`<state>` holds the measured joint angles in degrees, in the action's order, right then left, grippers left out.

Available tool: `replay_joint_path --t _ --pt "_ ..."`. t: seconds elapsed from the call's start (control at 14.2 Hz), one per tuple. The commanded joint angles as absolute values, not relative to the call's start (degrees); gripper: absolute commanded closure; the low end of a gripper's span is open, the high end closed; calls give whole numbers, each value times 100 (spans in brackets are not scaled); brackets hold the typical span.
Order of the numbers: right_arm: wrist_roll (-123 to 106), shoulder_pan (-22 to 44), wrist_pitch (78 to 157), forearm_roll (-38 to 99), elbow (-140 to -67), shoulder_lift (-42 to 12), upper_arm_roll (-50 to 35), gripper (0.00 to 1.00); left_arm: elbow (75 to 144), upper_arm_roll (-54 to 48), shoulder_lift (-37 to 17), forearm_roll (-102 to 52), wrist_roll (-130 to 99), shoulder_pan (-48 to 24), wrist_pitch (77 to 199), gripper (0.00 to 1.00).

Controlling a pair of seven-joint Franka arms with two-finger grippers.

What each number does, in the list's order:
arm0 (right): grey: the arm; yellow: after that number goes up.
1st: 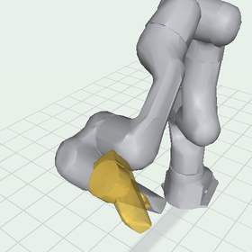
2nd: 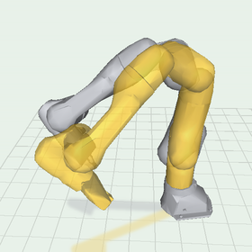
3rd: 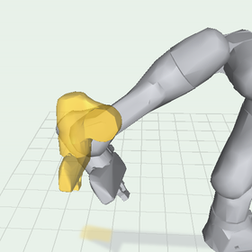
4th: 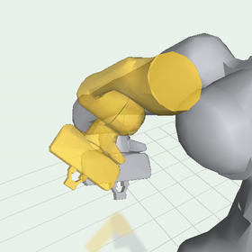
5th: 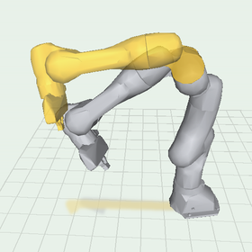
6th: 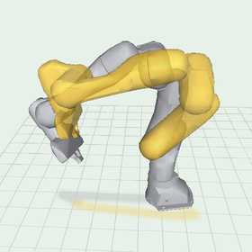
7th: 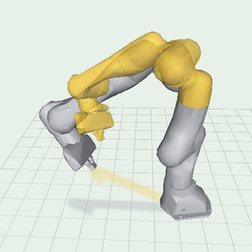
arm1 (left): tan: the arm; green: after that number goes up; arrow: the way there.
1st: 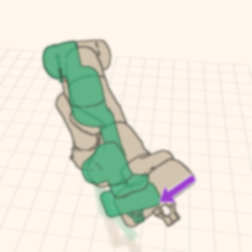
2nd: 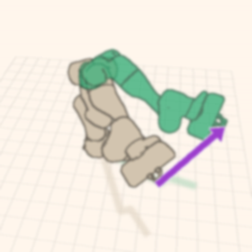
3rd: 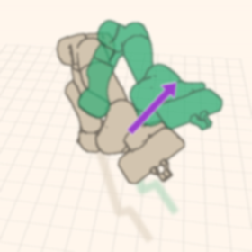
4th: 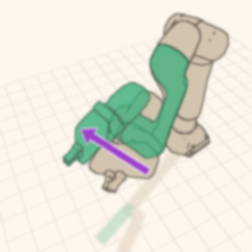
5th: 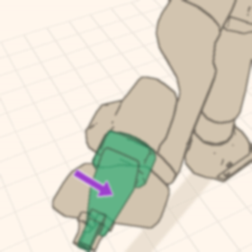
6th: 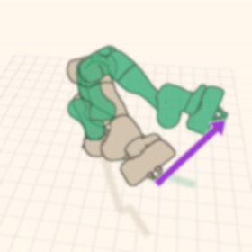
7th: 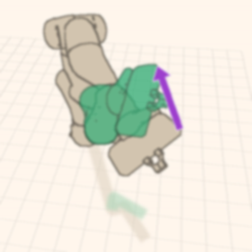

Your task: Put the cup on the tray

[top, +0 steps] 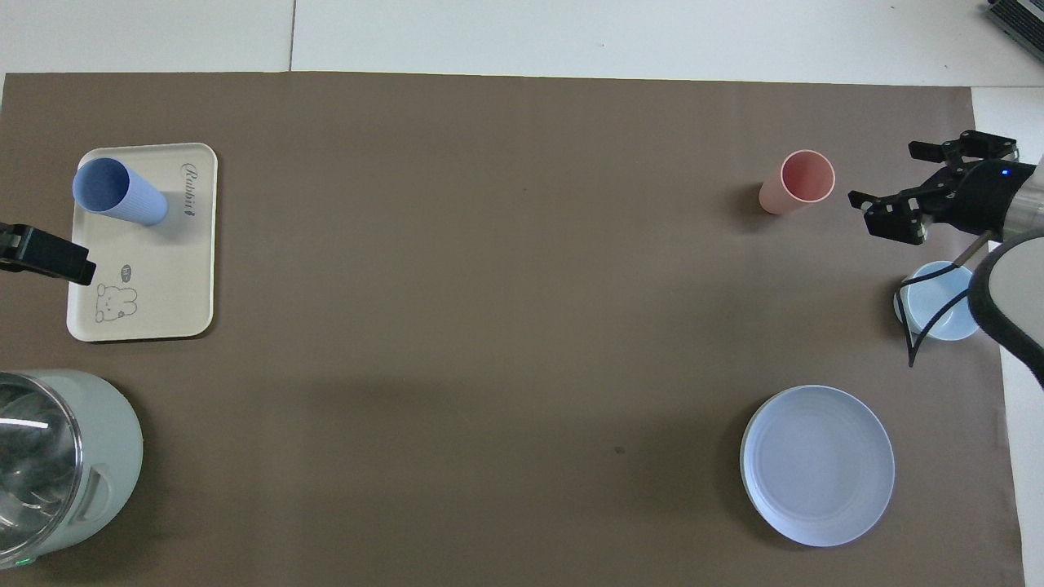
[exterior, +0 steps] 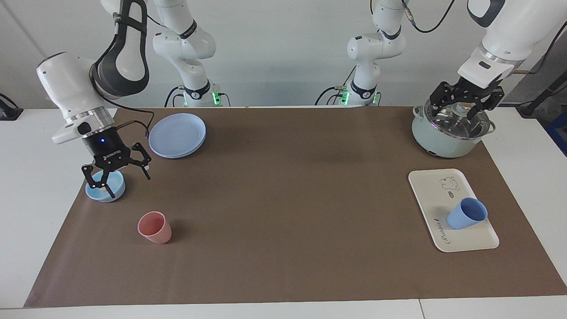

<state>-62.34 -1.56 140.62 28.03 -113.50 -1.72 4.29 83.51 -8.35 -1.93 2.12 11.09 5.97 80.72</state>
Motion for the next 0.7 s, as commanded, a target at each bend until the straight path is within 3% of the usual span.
replay_joint_path --t 0.0,0.28,0.42,0.63 --pt "-4551 113 13652 1464 -11400 140 413 0 9016 -809 298 167 1020 589 8042 0" --pt "-1904 422 11880 -314 -10655 343 369 0 9167 -817 431 158 949 571 8129 1" --pt "-840 413 10518 -387 -9909 290 360 0 9402 -826 526 158 844 580 8540 2" --pt "34 378 9303 -308 -9309 316 378 0 10106 -826 799 158 800 571 9244 2"
